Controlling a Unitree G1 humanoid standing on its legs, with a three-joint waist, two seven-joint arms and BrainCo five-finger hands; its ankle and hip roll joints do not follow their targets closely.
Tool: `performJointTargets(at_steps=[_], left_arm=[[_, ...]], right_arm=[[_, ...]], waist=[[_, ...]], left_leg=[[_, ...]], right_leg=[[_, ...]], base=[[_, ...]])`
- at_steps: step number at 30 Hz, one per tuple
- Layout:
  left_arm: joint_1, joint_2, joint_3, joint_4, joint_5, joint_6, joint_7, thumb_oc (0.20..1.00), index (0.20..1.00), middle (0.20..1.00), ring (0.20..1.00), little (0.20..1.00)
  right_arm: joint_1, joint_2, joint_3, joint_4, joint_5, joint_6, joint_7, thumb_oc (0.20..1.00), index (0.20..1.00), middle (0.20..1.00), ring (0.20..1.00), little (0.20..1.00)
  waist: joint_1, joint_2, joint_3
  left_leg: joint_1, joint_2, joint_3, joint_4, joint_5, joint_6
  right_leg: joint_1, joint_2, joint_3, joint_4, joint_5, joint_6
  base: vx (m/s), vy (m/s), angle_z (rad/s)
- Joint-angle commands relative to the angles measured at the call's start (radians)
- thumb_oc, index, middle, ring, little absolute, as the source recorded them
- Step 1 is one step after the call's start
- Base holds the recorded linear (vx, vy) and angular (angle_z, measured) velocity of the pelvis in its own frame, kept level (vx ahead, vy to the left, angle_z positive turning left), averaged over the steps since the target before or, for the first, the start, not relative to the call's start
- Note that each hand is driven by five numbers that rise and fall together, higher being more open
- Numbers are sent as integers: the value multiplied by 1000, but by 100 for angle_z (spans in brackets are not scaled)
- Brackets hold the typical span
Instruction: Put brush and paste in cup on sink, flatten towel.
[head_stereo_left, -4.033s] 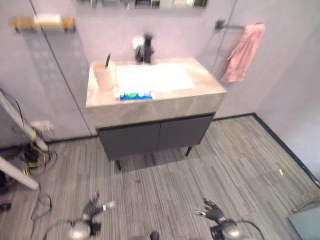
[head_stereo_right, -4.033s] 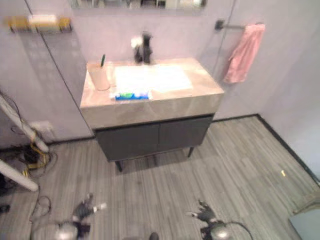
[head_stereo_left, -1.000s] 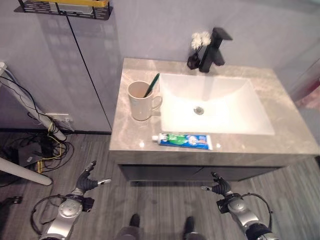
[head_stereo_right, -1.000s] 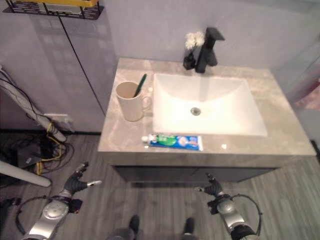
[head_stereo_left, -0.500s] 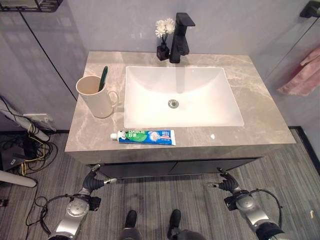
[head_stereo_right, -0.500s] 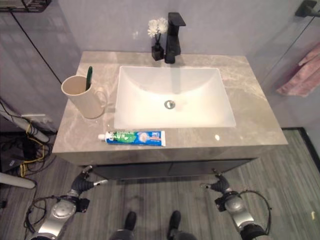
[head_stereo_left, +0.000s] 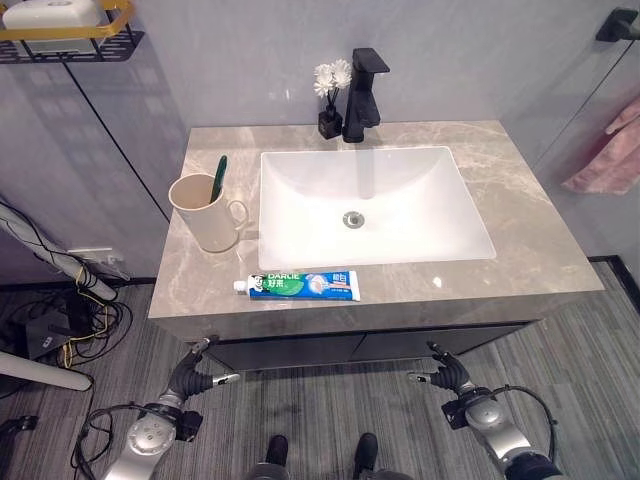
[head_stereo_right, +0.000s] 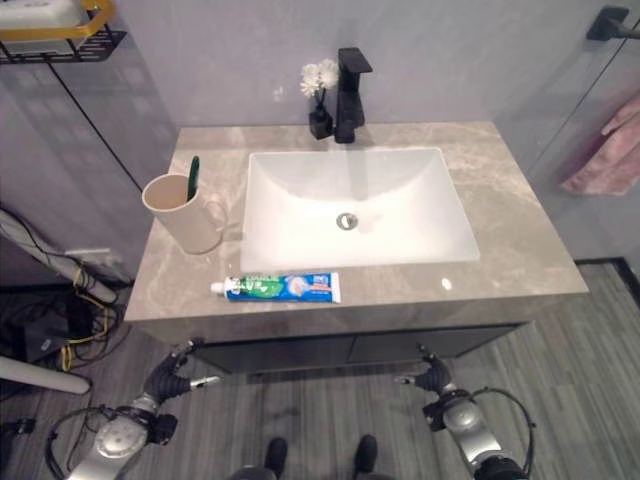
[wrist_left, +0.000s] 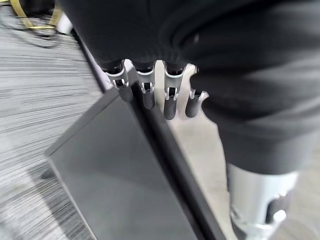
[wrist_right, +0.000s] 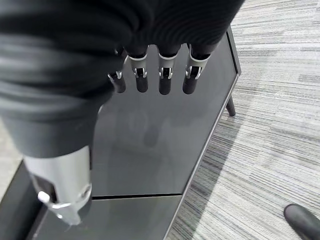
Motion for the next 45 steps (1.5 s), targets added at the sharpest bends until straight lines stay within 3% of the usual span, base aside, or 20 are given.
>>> performJointTargets(at_steps=[1, 4, 9, 15, 17, 24, 28, 38, 45], left_arm=[[-32, 59, -26, -86, -58, -50, -108, 1000, 1000, 1000, 1000, 1000], [-58, 108, -79, -185, -140, -45, -161, 1000, 1000, 1000, 1000, 1000], [-144, 87, -155, -219, -179, -29, -175, 1000, 1000, 1000, 1000, 1000], [-312, 102, -200, -360, -46, -30, -181, 1000, 1000, 1000, 1000, 1000], [-386, 117, -177, -432, 63, -53, -156, 1000, 1000, 1000, 1000, 1000], [-450, 112, -113, -523, 68, -84, -98, 1000, 1000, 1000, 1000, 1000], [-443, 152, -20, -591, 51, -99, -67, 1000, 1000, 1000, 1000, 1000], [-348, 310, 114, -482, 214, -77, -51, 1000, 1000, 1000, 1000, 1000], [-339, 320, 70, -282, 263, -61, -61, 1000, 1000, 1000, 1000, 1000]], right_arm=[[-55, -32, 3, 62, 38, -29, -5, 1000, 1000, 1000, 1000, 1000], [-92, -20, 32, 156, 39, -28, -7, 1000, 1000, 1000, 1000, 1000], [-104, 11, 52, 217, 48, -26, -8, 1000, 1000, 1000, 1000, 1000], [-86, 32, 62, 223, 47, -21, 0, 1000, 1000, 1000, 1000, 1000], [-74, 42, 63, 220, 41, -18, 8, 1000, 1000, 1000, 1000, 1000], [-45, 52, 83, 225, 8, -9, 20, 1000, 1000, 1000, 1000, 1000], [-19, 49, 79, 238, -2, -5, 20, 1000, 1000, 1000, 1000, 1000], [28, 35, 43, 219, 33, -2, 43, 1000, 1000, 1000, 1000, 1000], [45, 11, 37, 175, 24, 8, 59, 1000, 1000, 1000, 1000, 1000]], waist=[[-6, -5, 0], [-13, 5, 2], [-24, 8, -4], [-44, 10, -20], [-49, 7, -26], [-58, 1, -39], [-54, 2, -48], [-48, -4, -56], [-54, -21, -46]], left_leg=[[-76, -11, -88, 0, 22, 13], [-81, -8, -95, 0, 23, 12], [-79, -8, -93, 0, 22, 11], [-66, -1, -86, 0, 14, 6], [-59, 3, -86, 0, 8, 4], [-49, 8, -75, 0, 3, 3], [-52, 10, -73, 0, 6, 0], [-54, 8, -80, 0, 7, -2], [-76, 6, -70, 0, 10, 0]], right_leg=[[-19, -56, 2, 28, -27, 89], [-27, -58, -3, 43, -31, 89], [-19, -58, -7, 35, -31, 89], [-1, -56, -6, 28, -39, 90], [6, -52, -2, 28, -45, 88], [16, -44, 13, 12, -43, 85], [18, -41, 20, 7, -46, 84], [19, -39, 24, 7, -49, 84], [-5, -43, 32, 7, -32, 93]], base=[[-26, -1, 15], [-2, -9, 11], [0, 0, 0], [17, -12, -1], [0, 0, 0], [4, -5, -3], [1, -2, -1], [0, 0, 0], [-3, 22, -1]])
